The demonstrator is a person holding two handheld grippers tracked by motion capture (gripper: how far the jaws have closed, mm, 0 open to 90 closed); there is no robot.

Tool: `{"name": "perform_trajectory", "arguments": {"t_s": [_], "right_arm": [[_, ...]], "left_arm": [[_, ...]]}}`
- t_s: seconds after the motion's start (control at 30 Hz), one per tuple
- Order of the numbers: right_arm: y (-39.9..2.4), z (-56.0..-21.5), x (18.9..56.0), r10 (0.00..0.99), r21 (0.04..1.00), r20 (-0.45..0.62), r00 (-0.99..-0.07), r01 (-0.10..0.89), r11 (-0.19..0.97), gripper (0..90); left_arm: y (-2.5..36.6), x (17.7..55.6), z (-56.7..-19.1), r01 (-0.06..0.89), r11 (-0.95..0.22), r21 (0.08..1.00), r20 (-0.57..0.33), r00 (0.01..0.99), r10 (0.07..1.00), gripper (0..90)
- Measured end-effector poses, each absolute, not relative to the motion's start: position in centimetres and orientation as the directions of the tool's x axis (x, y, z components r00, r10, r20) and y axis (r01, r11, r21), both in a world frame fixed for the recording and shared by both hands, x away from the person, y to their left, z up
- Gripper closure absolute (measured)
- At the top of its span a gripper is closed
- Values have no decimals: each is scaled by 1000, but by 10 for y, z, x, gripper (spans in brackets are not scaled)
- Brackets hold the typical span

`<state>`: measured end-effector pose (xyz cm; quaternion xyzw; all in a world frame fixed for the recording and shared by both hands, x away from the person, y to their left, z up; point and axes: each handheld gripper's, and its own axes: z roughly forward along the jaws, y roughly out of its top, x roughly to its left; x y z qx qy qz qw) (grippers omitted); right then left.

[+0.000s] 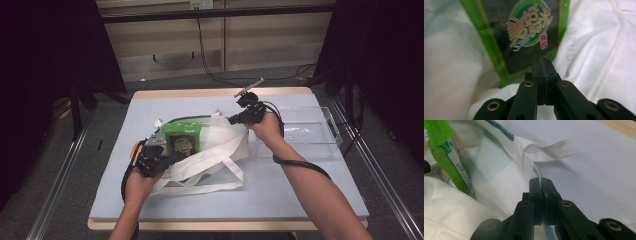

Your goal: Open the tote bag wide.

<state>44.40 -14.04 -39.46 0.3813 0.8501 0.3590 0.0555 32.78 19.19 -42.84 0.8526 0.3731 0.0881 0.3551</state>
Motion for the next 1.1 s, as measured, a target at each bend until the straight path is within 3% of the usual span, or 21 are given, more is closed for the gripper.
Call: {"name": "perform_trajectory", "arguments": {"t_s": [0.3,1.0,1.07,1.1], "right_arm": [[-140,-396,446,695,651,184,-695,616,444,875],[-140,-408,452,726,627,177,-664,645,437,875],[-140,-407,451,725,633,179,-665,642,433,852],[-140,-407,450,725,642,164,-669,630,436,792]], "left_arm": [[195,323,-436,586,-486,648,-164,731,662,900],[196,318,-447,595,-512,620,-183,744,643,900],[196,317,-446,596,-509,621,-185,743,644,900],[196,317,-446,598,-507,621,-184,740,648,900]]}}
